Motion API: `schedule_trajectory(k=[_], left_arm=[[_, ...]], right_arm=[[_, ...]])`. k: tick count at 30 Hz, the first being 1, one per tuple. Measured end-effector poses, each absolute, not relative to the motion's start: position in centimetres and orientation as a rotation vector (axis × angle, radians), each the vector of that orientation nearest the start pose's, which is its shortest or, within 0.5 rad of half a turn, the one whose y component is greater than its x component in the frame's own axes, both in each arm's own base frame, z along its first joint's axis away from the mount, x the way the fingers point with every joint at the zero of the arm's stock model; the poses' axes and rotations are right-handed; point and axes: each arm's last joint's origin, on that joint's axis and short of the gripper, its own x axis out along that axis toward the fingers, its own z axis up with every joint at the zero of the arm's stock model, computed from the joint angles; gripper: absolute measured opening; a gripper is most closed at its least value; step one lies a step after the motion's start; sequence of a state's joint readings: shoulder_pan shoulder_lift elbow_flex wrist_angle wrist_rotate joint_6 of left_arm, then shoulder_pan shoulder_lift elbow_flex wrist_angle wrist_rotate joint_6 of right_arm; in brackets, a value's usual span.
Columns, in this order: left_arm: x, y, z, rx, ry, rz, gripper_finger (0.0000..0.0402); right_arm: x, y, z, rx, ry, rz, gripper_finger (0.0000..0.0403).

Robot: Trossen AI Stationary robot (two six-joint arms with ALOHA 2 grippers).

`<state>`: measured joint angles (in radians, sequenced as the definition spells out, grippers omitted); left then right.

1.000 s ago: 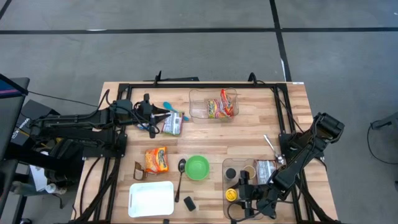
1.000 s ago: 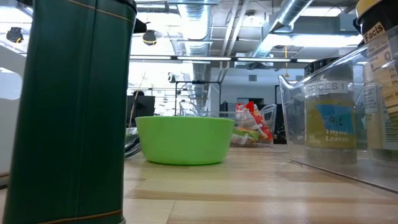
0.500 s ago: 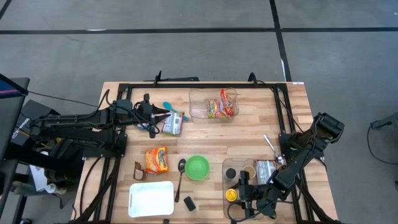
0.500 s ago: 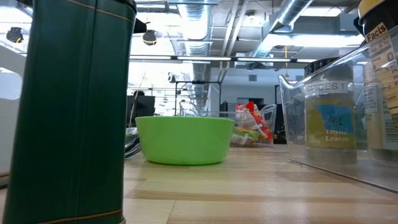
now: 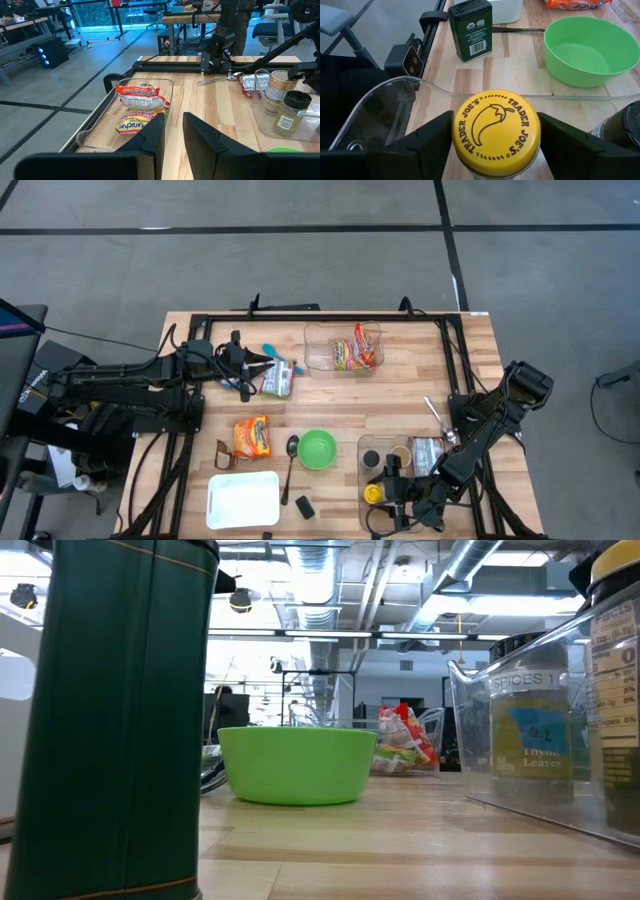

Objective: Pick & Place Food Item
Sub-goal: Put the black seasoning into the bottom transparent bin, then put the green noodle pack into the top transparent bin

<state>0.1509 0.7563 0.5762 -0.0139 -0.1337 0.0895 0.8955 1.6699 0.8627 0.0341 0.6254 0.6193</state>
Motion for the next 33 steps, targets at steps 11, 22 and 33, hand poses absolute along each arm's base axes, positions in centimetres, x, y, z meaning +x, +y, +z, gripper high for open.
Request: schedule_trajectory(k=[11, 22, 33], left_arm=[[17.2, 3.0, 28.1, 0.087, 0.208, 0.275, 0.0062], [17.2, 3.0, 28.1, 0.087, 0.208, 0.275, 0.0062], [17.2, 3.0, 28.1, 0.087, 0.207, 0.275, 0.0062]], right_arm=[[21.3, 24.0, 17.4, 0.072, 0.606, 0.074, 0.0271], [20.7, 23.2, 19.6, 0.037, 0.576, 0.091, 0.0272], [20.2, 21.6, 23.2, 0.015, 0.448, 0.050, 0.0272]])
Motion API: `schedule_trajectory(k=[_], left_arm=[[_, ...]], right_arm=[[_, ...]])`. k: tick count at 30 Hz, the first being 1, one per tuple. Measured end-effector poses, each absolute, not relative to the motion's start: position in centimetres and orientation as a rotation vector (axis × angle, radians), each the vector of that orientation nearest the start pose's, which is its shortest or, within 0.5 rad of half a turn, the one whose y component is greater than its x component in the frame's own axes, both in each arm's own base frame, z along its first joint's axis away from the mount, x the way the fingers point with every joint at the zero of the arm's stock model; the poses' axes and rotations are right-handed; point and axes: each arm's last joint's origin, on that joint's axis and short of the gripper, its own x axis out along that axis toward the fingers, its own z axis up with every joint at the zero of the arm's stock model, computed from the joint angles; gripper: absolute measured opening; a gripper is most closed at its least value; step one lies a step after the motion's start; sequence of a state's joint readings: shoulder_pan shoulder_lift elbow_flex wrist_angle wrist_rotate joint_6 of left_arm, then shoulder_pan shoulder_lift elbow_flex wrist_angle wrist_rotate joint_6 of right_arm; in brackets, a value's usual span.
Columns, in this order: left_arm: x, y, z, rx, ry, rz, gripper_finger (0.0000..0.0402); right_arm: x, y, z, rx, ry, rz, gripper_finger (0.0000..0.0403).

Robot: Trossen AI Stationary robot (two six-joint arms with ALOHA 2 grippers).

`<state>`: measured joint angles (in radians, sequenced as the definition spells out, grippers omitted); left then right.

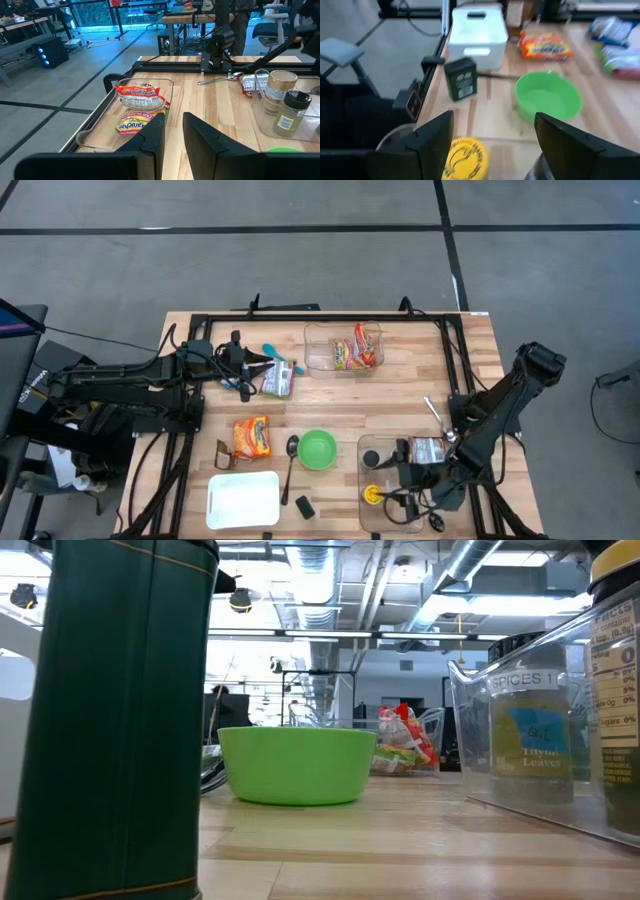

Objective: Pick & Place Food Item
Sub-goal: Put the green noodle pack into the top transparent bin

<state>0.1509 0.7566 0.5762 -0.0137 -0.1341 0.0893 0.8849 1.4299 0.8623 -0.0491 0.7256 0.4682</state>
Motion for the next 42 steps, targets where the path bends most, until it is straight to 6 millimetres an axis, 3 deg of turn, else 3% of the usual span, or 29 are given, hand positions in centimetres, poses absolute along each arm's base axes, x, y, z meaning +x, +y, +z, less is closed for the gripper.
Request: schedule_trajectory(k=[20, 30, 42], left_arm=[[17.2, 3.0, 28.1, 0.087, 0.207, 0.276, 0.0062], [17.2, 3.0, 28.1, 0.087, 0.207, 0.275, 0.0062], [17.2, 3.0, 28.1, 0.087, 0.207, 0.275, 0.0062]], right_arm=[[22.1, 13.9, 28.4, 0.053, 0.297, -0.200, 0.0270], [22.9, 9.7, 28.0, 0.051, 0.381, -0.373, 0.0270], [23.5, 7.6, 27.5, 0.108, 0.438, -0.427, 0.0270]])
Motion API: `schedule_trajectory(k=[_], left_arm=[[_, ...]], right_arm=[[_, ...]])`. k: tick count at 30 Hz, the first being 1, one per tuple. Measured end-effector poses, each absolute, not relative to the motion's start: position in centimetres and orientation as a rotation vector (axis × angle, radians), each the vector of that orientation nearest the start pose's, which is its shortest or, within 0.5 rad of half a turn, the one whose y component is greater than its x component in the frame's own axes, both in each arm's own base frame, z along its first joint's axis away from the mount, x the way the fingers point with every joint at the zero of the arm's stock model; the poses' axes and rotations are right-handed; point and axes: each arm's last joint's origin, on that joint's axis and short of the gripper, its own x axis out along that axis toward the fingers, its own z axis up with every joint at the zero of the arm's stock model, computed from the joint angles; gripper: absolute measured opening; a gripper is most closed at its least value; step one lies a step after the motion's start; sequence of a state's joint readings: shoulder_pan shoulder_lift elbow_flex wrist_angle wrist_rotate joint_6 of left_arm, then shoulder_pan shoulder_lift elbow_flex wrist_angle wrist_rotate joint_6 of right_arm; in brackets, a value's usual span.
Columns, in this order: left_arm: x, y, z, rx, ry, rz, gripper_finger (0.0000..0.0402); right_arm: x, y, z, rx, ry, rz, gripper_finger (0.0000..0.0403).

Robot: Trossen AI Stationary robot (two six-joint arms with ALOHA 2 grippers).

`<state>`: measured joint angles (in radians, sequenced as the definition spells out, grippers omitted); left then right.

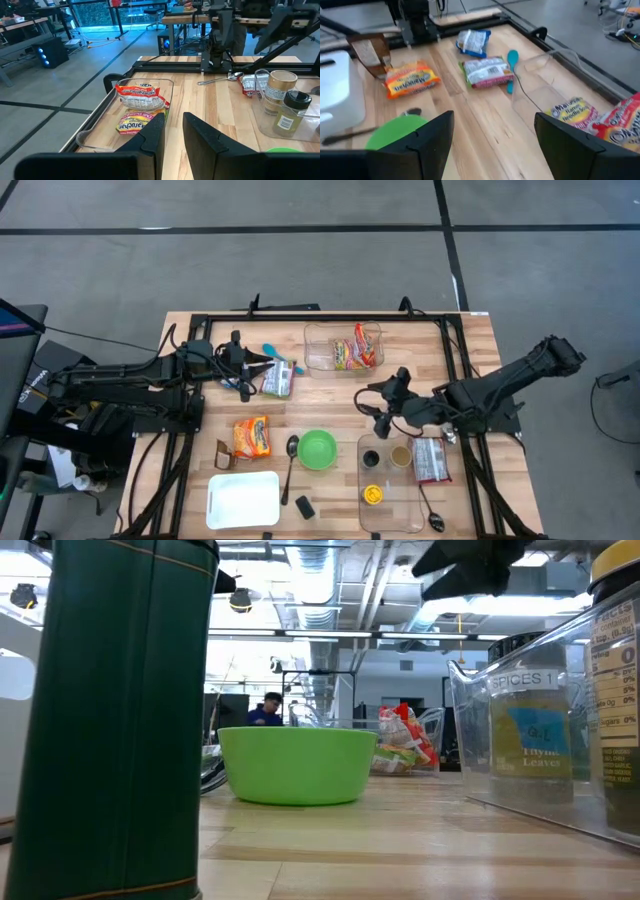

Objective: Pick & Place Food Item
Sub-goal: Put the green noodle pack into the top transparent bin

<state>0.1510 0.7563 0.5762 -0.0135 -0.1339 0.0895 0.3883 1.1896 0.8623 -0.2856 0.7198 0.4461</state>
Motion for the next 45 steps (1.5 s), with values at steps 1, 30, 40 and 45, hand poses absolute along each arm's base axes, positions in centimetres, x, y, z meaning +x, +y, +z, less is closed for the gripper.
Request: schedule_trajectory(k=[1, 30, 40, 45], left_arm=[[17.2, 3.0, 28.1, 0.087, 0.207, 0.275, 0.0062], [17.4, 3.0, 29.6, 0.089, 0.052, 0.283, 0.0062], [17.4, 3.0, 29.8, 0.069, 0.035, 0.284, 0.0062], [17.6, 3.1, 27.2, 0.060, 0.284, 0.274, 0.0062]], right_arm=[[23.4, 7.6, 27.4, 0.102, 0.454, -0.423, 0.0270], [21.5, 6.6, 25.3, 0.103, 0.675, -0.551, 0.0270], [21.8, 5.6, 25.3, 0.122, 0.676, -0.593, 0.0270], [21.8, 5.6, 25.3, 0.119, 0.677, -0.593, 0.0270]])
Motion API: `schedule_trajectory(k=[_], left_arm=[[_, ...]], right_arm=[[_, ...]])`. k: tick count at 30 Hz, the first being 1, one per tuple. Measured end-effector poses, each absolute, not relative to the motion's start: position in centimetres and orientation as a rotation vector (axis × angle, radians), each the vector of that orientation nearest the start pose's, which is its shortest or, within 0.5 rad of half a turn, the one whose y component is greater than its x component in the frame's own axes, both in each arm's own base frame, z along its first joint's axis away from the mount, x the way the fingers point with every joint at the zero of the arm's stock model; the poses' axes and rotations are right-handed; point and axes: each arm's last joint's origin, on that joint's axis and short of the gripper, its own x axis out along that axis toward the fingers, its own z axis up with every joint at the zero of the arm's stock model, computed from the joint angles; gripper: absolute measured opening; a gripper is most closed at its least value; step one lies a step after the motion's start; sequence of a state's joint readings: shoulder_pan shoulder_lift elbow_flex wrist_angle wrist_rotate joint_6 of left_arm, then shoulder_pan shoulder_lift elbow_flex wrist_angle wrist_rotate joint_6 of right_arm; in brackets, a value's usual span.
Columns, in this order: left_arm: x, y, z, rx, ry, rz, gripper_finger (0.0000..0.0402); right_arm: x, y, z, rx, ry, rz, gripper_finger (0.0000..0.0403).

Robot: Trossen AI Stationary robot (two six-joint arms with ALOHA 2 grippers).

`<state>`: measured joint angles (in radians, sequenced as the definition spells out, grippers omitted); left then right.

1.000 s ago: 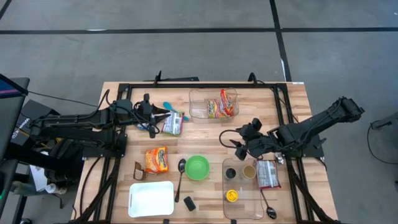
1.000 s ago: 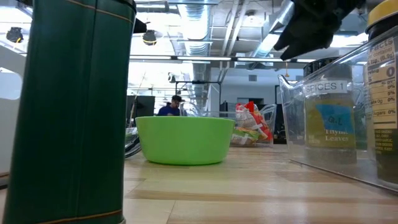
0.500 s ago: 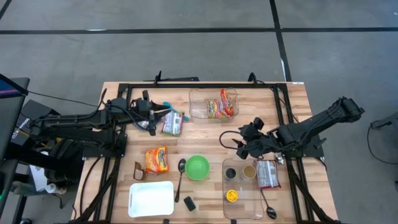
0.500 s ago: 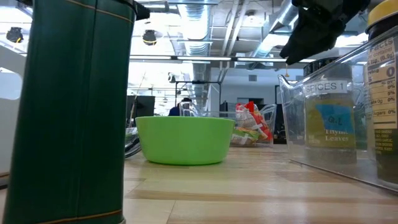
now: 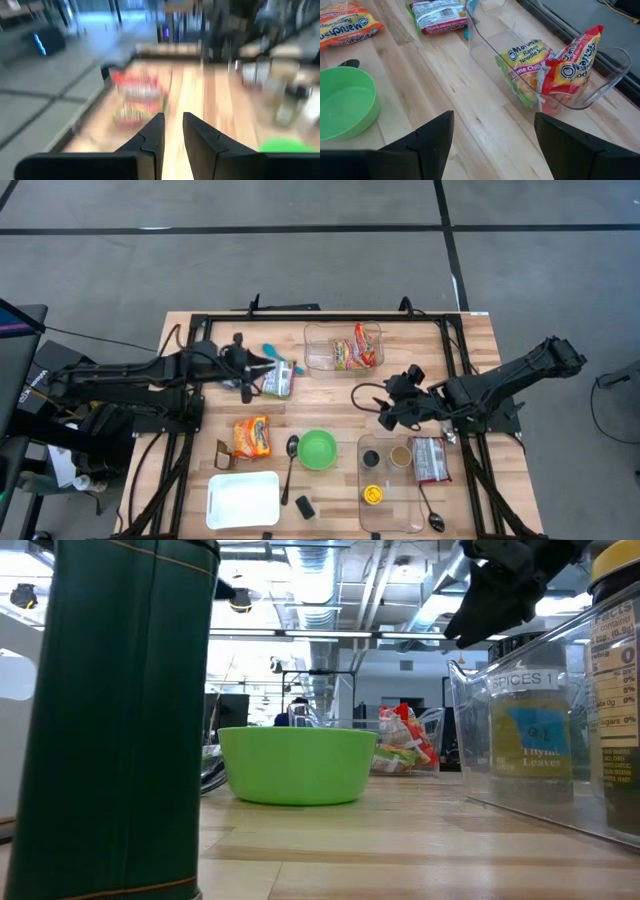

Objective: Pick & Place Food Item
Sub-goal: Put the green noodle pack into the top transparent bin

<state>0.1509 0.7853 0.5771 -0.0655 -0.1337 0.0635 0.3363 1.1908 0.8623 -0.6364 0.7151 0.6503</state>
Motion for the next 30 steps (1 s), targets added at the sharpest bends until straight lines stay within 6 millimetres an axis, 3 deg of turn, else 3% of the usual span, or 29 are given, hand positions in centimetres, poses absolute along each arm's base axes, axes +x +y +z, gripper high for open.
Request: schedule_trajectory(k=[10, 17, 24, 30], left_arm=[[18.3, 3.2, 21.9, 0.062, 0.775, 0.248, 0.0062], [18.8, 3.6, 18.8, 0.121, 1.037, 0.340, 0.0062], [19.5, 3.7, 16.8, 0.137, 1.161, 0.340, 0.0062], [19.7, 3.6, 16.4, 0.122, 1.180, 0.355, 0.0062]], right_arm=[[21.8, 5.6, 25.3, 0.111, 0.671, -0.600, 0.0270], [21.8, 5.6, 25.3, 0.110, 0.669, -0.603, 0.0270], [21.8, 5.6, 25.3, 0.109, 0.670, -0.603, 0.0270], [21.8, 5.6, 25.3, 0.108, 0.669, -0.604, 0.0270]])
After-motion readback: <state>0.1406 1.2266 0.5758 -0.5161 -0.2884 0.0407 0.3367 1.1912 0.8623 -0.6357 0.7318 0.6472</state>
